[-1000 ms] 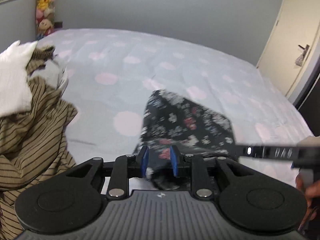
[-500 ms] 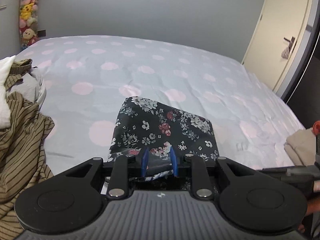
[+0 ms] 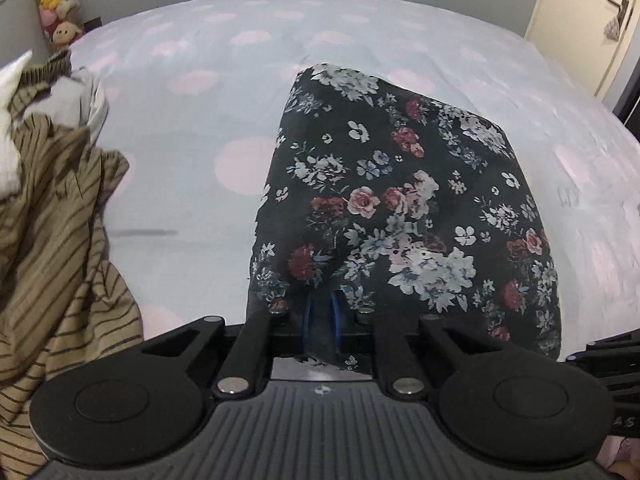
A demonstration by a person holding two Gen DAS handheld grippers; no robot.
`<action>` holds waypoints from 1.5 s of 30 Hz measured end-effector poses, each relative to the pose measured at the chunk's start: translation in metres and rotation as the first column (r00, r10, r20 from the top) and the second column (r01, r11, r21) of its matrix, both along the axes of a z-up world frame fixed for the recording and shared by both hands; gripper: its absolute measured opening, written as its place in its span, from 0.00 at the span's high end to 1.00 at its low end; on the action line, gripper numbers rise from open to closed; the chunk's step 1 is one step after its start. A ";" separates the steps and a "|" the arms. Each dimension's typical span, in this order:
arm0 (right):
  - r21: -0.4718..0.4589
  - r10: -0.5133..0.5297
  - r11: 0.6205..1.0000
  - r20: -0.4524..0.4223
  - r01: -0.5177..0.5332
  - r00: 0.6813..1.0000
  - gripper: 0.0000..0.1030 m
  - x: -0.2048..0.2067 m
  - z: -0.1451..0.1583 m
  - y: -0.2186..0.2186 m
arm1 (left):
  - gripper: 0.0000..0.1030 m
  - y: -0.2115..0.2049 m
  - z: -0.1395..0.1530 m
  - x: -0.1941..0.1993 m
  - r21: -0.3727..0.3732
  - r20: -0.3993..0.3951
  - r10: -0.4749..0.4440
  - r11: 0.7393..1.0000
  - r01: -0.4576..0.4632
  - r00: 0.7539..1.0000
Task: Fold clothes
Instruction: 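Open both grippers and reposition them at the folded trousers' edge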
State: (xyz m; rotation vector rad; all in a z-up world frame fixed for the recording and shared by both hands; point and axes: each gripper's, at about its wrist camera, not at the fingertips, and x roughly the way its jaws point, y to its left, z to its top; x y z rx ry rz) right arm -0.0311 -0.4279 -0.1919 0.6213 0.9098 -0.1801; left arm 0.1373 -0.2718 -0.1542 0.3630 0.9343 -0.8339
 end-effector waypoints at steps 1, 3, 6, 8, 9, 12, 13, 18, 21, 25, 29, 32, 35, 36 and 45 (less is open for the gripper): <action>0.003 0.002 1.000 0.000 -0.002 1.000 0.93 -0.001 0.000 -0.001 | 0.93 0.001 -0.004 0.002 0.012 0.001 0.008 1.000 -0.008 1.000; 0.008 0.002 1.000 0.002 -0.002 1.000 0.94 -0.004 -0.001 -0.003 | 0.96 0.002 -0.008 0.003 0.033 0.006 0.022 0.999 -0.022 1.000; 0.015 -0.003 1.000 0.007 0.003 1.000 0.94 -0.010 0.000 -0.005 | 0.96 0.001 -0.004 -0.005 0.057 0.028 0.039 0.998 -0.040 0.999; 0.009 0.003 1.000 0.009 -0.003 1.000 0.94 -0.016 0.002 -0.005 | 0.96 0.000 -0.001 -0.010 0.058 0.036 0.054 0.997 -0.056 0.998; 0.006 0.006 1.000 0.005 -0.006 1.000 0.94 -0.018 0.004 -0.005 | 0.95 0.002 0.001 -0.012 0.050 0.037 0.064 0.997 -0.066 0.997; -0.008 0.008 1.000 -0.004 -0.008 1.000 0.92 -0.026 0.012 -0.004 | 0.89 0.008 0.007 -0.014 0.016 0.036 0.086 0.996 -0.086 0.996; -0.018 0.001 1.000 0.001 -0.001 1.000 0.90 -0.030 0.017 -0.005 | 0.89 0.011 0.010 -0.015 0.004 0.038 0.090 0.996 -0.090 0.995; -0.066 -0.044 0.997 0.028 0.046 0.999 0.85 -0.049 0.038 -0.011 | 0.89 0.015 0.025 -0.015 -0.050 0.055 0.107 0.993 -0.105 0.993; -0.070 -0.102 0.992 0.045 0.105 0.994 0.66 -0.051 0.045 -0.022 | 0.88 0.012 0.031 -0.014 -0.067 0.055 0.100 0.993 -0.096 0.993; -0.035 -0.138 0.990 0.042 0.139 0.990 0.58 -0.045 0.042 -0.032 | 0.88 0.008 0.025 -0.016 -0.054 0.041 0.079 0.996 -0.077 0.996; 0.025 -0.140 0.990 0.011 0.139 0.990 0.54 -0.035 0.022 -0.035 | 0.88 0.010 0.014 -0.017 -0.034 0.012 0.070 0.997 -0.069 0.997; 0.069 -0.135 0.989 0.004 0.134 0.991 0.54 -0.033 0.009 -0.032 | 0.87 0.013 0.005 -0.016 -0.022 -0.018 0.074 0.997 -0.074 0.997; 0.051 -0.128 0.990 0.007 0.128 0.992 0.63 -0.035 0.007 -0.027 | 0.87 0.013 -0.004 -0.013 -0.001 -0.043 0.083 0.996 -0.084 0.996; 0.043 -0.126 0.991 0.007 0.126 0.992 0.66 -0.036 0.007 -0.025 | 0.87 0.011 -0.006 -0.013 0.008 -0.045 0.083 0.996 -0.083 0.996; 0.028 -0.096 0.995 -0.022 0.097 0.995 0.99 -0.046 0.001 -0.019 | 0.87 0.007 -0.013 -0.013 0.062 -0.053 0.079 0.995 -0.076 0.995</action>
